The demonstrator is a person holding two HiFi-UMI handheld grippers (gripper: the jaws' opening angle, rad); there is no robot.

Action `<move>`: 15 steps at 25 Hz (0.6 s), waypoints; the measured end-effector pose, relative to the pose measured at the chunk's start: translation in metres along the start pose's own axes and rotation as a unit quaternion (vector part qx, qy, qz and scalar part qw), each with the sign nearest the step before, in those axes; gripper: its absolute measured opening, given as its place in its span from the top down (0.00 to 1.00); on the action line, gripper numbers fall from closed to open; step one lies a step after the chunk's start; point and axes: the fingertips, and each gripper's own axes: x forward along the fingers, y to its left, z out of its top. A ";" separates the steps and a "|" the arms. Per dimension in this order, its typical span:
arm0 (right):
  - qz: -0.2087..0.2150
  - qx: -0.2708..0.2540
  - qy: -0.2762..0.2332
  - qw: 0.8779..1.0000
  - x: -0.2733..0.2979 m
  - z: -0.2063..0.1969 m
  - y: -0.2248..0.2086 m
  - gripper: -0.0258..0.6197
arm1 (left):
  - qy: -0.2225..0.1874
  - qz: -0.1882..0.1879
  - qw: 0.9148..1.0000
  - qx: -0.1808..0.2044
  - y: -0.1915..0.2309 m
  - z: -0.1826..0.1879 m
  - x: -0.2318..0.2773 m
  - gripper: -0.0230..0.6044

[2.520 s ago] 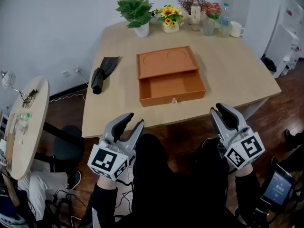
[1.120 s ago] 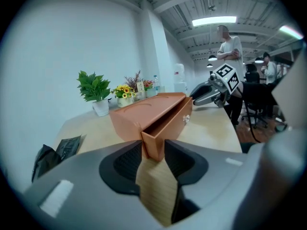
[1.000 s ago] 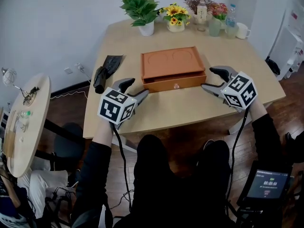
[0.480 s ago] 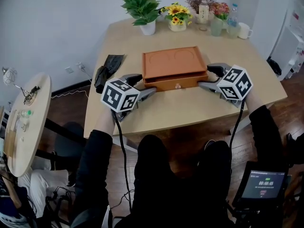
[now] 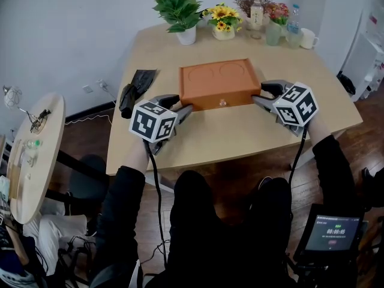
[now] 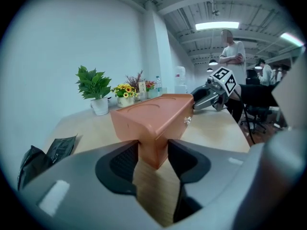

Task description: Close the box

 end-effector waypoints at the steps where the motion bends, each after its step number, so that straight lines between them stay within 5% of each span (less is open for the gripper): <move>1: -0.006 -0.003 -0.001 1.000 -0.002 0.001 0.000 0.68 | -0.004 0.001 1.000 0.000 -0.001 0.000 -0.001 0.68; 5: -0.030 -0.008 -0.030 0.999 -0.021 0.015 0.009 0.68 | -0.024 0.020 0.999 0.032 -0.018 0.007 -0.021 0.65; 8: -0.045 0.013 -0.091 0.995 -0.049 0.037 0.031 0.68 | -0.085 0.028 0.995 0.045 -0.052 0.024 -0.047 0.63; 15: -0.090 0.083 -0.251 0.960 -0.107 0.066 0.117 0.68 | -0.250 0.039 0.967 0.034 -0.148 0.055 -0.106 0.63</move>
